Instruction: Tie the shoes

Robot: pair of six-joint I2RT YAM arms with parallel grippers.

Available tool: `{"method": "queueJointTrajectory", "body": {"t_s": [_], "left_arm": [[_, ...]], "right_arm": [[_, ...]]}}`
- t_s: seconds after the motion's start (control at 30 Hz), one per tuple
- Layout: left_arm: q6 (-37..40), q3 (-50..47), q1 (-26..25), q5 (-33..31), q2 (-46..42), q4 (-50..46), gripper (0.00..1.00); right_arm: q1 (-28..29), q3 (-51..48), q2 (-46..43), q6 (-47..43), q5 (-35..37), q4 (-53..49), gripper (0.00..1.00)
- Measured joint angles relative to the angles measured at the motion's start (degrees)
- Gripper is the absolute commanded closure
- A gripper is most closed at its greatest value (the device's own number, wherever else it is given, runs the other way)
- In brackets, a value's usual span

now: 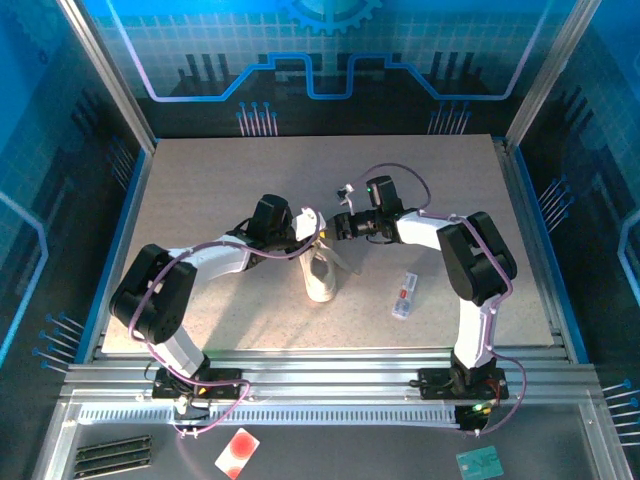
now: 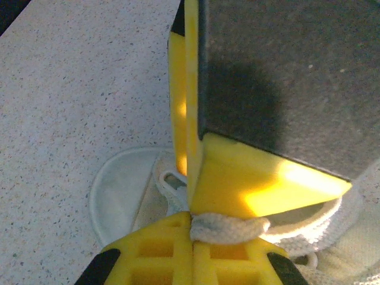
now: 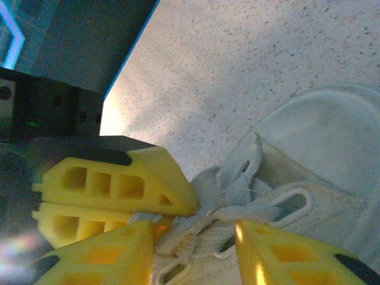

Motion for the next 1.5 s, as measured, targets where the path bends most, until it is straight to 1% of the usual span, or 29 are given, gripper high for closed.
{"method": "queueJointTrajectory", "body": {"t_s": [0.2, 0.47, 0.63, 0.67, 0.7, 0.77, 0.83, 0.9, 1.1, 1.27, 1.5], "left_arm": [[0.02, -0.63, 0.00, 0.00, -0.04, 1.11, 1.00], [0.02, -1.88, 0.00, 0.02, -0.11, 2.93, 1.00], [-0.22, -2.64, 0.02, 0.02, -0.11, 4.20, 1.00], [-0.46, -2.71, 0.02, 0.00, -0.11, 4.35, 1.00], [-0.85, -2.89, 0.11, 0.00, -0.11, 4.52, 1.00], [-1.55, -3.30, 0.13, 0.00, -0.09, 5.31, 1.00], [-1.97, -3.82, 0.17, -0.02, -0.09, 6.12, 1.00], [-2.51, -4.52, 0.22, 0.02, -0.09, 7.17, 1.00], [-2.60, -6.14, 0.17, 0.94, -0.09, 10.97, 1.00], [-2.58, -6.25, -0.15, 2.73, -0.13, 14.49, 1.00], [-2.56, -6.29, -0.28, 3.72, -0.76, 14.58, 1.00]], "right_arm": [[0.00, -0.50, 0.83, 2.49, -2.23, 2.12, 0.57], [0.22, -0.50, 1.42, 3.23, -3.02, 2.32, 0.57], [0.55, -0.50, 1.88, 5.22, -3.52, 3.26, 0.60], [0.63, -0.55, 2.01, 5.97, -3.67, 3.85, 0.62], [0.68, -0.76, 2.16, 6.84, -3.80, 4.79, 0.66], [0.74, -1.44, 2.34, 8.90, -4.48, 7.19, 0.78], [0.87, -2.49, 2.47, 11.50, -5.40, 10.36, 0.95], [0.92, -3.39, 2.47, 13.22, -5.38, 12.68, 1.00], [0.57, -5.92, 0.66, 13.68, -3.52, 14.16, 1.00], [-1.14, -8.61, -3.63, 10.91, -0.55, 12.35, 1.00], [-1.90, -8.87, -5.73, 6.58, 1.55, 10.21, 1.00]]}}
